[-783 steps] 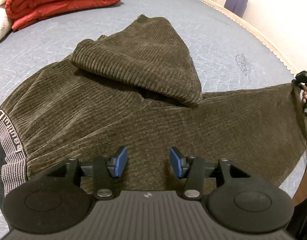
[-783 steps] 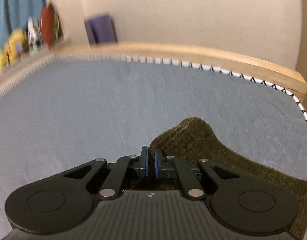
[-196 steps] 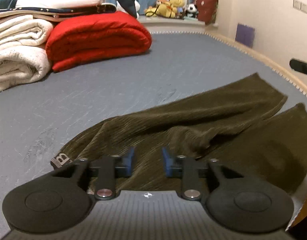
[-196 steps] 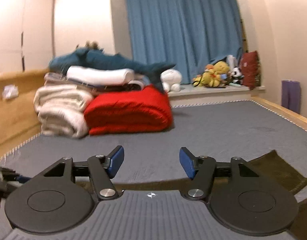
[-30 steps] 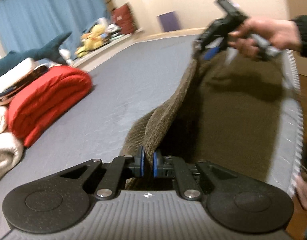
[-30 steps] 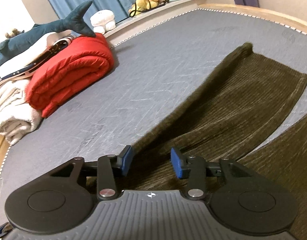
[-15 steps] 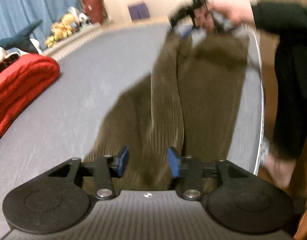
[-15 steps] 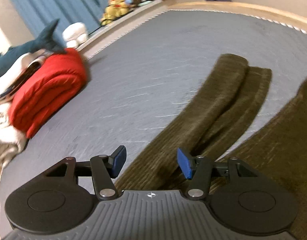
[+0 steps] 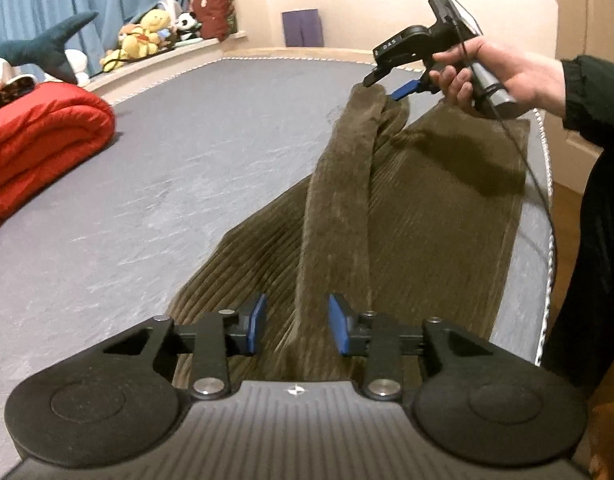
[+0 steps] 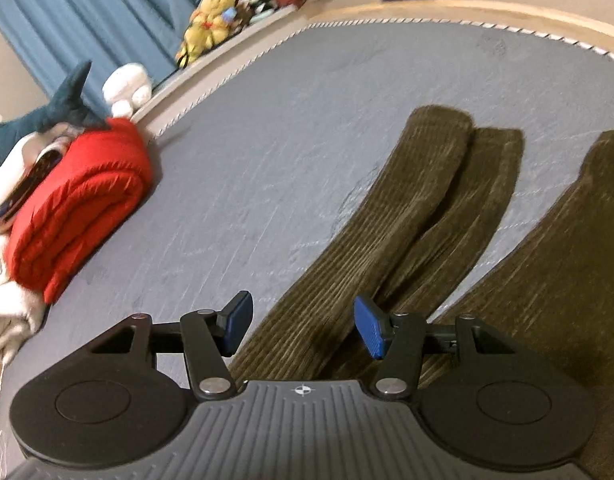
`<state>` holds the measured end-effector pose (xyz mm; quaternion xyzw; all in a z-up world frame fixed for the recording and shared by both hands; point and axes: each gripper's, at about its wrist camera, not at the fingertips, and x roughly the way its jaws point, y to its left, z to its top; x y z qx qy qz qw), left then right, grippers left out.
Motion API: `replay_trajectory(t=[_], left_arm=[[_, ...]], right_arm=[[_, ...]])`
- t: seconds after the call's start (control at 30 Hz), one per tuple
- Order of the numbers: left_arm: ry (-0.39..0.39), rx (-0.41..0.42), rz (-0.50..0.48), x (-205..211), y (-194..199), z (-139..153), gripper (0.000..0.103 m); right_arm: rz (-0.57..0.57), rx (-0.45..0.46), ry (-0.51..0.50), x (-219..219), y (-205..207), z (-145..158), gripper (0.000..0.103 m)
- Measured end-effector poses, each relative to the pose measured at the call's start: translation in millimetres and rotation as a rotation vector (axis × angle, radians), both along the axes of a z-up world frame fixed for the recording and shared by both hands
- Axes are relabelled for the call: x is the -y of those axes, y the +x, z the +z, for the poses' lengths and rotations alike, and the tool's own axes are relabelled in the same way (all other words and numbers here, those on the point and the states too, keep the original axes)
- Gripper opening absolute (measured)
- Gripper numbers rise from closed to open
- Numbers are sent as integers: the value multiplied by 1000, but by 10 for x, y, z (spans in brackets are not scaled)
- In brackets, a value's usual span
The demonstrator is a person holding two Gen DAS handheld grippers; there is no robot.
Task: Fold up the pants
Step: 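Grasp the stacked hems with the right tool and pull them straight along the mattress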
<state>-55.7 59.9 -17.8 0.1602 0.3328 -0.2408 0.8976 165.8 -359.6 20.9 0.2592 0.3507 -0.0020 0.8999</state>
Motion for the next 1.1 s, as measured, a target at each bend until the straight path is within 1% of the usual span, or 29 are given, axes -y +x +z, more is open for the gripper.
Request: replay_trajectory(t=[0.1,0.3,0.37,0.5,0.6,0.63,0.67,0.7,0.73,0.77,0.8,0.83,0.87,0.97,1.03,1.1], left_arm=[[-6,-6,-19,92,109,-4,39],[12,-37,-60,337,270,-108,40],[19,-41,-83,416,278,-144,43],[69,-64,-121,618,315,-308,45],[139,-85,-140,742,371,-496,45],[171,-82,-139,771,387,-556,45],[204,-80,-136,798,409,-614,45],[222,-80,-132,803,428,-649,45],[234,-82,-130,806,449,-679,42],[241,-81,-128,805,467,-695,30],[250,-78,-118,800,488,-704,21],[254,-82,-109,789,508,-710,9],[249,-84,-104,762,517,-697,8],[221,-58,-109,692,498,-588,6],[178,-37,-127,638,439,-446,6],[134,-10,-162,573,348,-287,6]], right_arm=[[-25,11,19,91,14,-16,59],[0,-2,38,167,121,-120,59],[-7,-16,38,197,188,-182,59],[-38,-49,70,305,312,-349,59],[-69,-74,138,394,389,-489,58],[-73,-78,159,415,410,-527,53],[-73,-82,180,431,431,-570,44],[-76,-87,188,440,446,-606,39],[-84,-91,186,451,456,-639,28],[-84,-90,185,454,463,-654,20],[-76,-81,184,468,469,-654,17],[-72,-65,174,485,467,-634,10],[-69,-47,161,498,448,-594,8],[-53,-2,153,550,315,-402,7],[-28,45,138,590,166,-196,7],[5,96,96,652,-44,44,7]])
